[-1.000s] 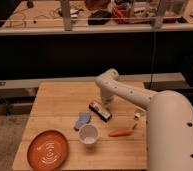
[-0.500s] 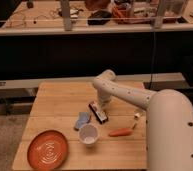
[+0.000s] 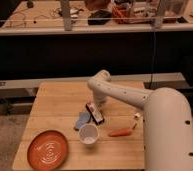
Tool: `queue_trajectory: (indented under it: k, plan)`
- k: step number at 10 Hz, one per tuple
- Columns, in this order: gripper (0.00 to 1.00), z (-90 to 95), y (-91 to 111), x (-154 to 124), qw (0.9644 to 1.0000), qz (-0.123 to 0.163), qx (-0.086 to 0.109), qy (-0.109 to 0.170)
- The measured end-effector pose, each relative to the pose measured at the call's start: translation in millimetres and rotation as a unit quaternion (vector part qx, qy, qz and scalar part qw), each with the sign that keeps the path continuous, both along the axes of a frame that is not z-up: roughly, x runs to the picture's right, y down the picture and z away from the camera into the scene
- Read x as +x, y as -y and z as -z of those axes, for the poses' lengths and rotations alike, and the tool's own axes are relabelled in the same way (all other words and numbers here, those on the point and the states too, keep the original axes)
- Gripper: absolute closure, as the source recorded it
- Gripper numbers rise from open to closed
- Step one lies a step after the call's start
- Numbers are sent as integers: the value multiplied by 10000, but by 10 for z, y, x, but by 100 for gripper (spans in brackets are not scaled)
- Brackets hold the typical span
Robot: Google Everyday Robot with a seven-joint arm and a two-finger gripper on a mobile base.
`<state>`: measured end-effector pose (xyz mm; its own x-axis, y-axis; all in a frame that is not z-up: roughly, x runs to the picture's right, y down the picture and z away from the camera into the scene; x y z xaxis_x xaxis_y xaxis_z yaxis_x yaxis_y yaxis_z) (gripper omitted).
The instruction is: Push the eraser across the table
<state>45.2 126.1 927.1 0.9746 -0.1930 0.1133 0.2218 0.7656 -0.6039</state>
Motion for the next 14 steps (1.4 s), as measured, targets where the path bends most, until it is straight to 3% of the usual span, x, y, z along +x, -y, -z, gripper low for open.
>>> queue_trajectory:
  k: [9, 14]
  plan:
    - [96, -5, -45, -384, 9991, 266, 28, 333]
    - [96, 39, -140, -420, 9982, 357, 44, 471]
